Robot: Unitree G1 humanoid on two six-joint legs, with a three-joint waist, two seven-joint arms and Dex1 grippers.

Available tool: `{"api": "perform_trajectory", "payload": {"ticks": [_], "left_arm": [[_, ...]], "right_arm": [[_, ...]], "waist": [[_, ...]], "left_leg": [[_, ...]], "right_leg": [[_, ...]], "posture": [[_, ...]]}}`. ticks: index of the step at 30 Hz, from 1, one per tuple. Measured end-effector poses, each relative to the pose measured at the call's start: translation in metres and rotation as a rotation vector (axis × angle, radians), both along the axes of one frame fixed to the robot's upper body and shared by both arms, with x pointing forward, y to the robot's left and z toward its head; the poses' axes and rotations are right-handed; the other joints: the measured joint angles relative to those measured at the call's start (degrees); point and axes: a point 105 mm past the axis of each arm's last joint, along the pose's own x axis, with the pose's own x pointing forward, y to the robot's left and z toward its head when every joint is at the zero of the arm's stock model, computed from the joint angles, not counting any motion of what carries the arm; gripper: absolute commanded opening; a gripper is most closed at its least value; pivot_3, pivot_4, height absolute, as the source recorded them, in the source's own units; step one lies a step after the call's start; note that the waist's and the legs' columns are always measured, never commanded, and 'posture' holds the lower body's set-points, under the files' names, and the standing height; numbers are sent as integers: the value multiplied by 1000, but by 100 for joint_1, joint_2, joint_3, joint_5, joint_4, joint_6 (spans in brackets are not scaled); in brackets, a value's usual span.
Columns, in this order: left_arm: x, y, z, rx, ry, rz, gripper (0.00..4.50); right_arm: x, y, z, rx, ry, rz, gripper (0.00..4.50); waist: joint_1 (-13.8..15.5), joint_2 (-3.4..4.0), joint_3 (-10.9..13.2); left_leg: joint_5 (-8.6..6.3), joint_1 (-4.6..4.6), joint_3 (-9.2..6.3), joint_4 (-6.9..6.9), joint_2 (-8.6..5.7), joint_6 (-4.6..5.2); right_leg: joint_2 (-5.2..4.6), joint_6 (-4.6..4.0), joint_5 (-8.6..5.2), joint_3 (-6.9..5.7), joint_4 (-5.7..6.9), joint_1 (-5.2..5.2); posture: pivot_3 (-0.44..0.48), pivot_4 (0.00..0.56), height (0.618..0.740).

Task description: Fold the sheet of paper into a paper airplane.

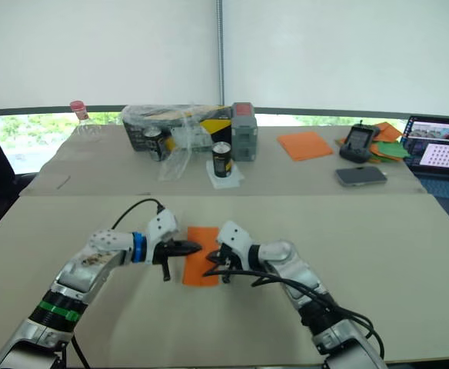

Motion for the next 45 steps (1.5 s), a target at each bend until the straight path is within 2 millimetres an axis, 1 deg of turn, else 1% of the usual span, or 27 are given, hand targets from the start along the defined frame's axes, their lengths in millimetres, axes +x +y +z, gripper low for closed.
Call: {"api": "perform_trajectory", "payload": {"ticks": [1, 3, 9, 13, 17, 23, 26, 30, 39, 43, 45], "left_arm": [[-2, 1, -4, 10, 5, -2, 0], [-4, -2, -6, 14, -9, -15, 0], [-9, -18, -9, 3, -30, -48, 0], [-8, -18, -10, 18, -47, -46, 0], [-9, -13, -10, 33, -54, -38, 0], [-9, -8, -10, 46, -64, -18, 0], [-8, -6, -11, 40, -58, 22, 0], [-4, -2, -10, 26, -57, 72, 0], [-3, 2, -11, 5, -41, 112, 0], [-3, 1, -12, 0, -40, 120, 0], [-2, -1, -12, -6, -41, 124, 0]], "right_arm": [[0, -2, 0, 2, 4, -11, 27], [0, -5, -1, 10, 11, -34, 27], [3, -7, -2, 77, 52, -109, 27], [12, -7, -3, 104, 43, -145, 27], [36, -8, 0, 67, -40, -173, 27], [63, -4, 3, 40, -106, -187, 27], [72, -7, 3, 26, -128, -201, 27], [75, -6, 1, 37, -136, -198, 27], [76, -1, -3, 84, -128, -220, 27], [73, -1, -5, 86, -145, -214, 27], [67, -2, -5, 90, -164, -198, 27]], "waist": [[7, 0, 0], [20, 0, 0], [18, 0, -1], [1, 1, -1], [-23, 1, -2], [-55, 8, -6], [-46, 9, -9], [-56, 14, -13], [-122, 13, -27], [-130, 12, -40], [-115, 12, -46]], "left_leg": [[0, 0, 0, 0, -1, 0], [0, 0, -1, 2, -2, 0], [0, 3, -2, 4, -3, 0], [0, 10, -3, 3, -2, 0], [0, 18, -2, 1, 0, 0], [0, 24, -3, -5, 3, 0], [0, 24, -4, -5, 3, 0], [0, 25, -4, -5, 4, 0], [0, 33, -5, -12, 5, -1], [0, 41, -5, -24, 4, -1], [0, 41, -5, -34, 4, -1]], "right_leg": [[-1, 0, 0, 0, -1, 0], [-3, 0, 0, 0, -3, 6], [-3, 0, 0, 1, -1, 13], [-1, 0, 0, 2, 2, 16], [2, -1, 0, 5, 5, 19], [6, -2, 1, 9, 7, 20], [6, -2, 1, 9, 7, 21], [6, -2, 1, 10, 8, 20], [6, -4, 2, 13, 11, 23], [4, -4, 2, 14, 8, 26], [3, -4, 2, 14, 2, 25]], "posture": [[0, 150, 740], [0, 150, 740], [0, 150, 740], [0, 150, 740], [0, 150, 740], [0, 150, 740], [0, 150, 740], [0, 150, 740], [0, 150, 740], [0, 150, 740], [0, 150, 740]]}}
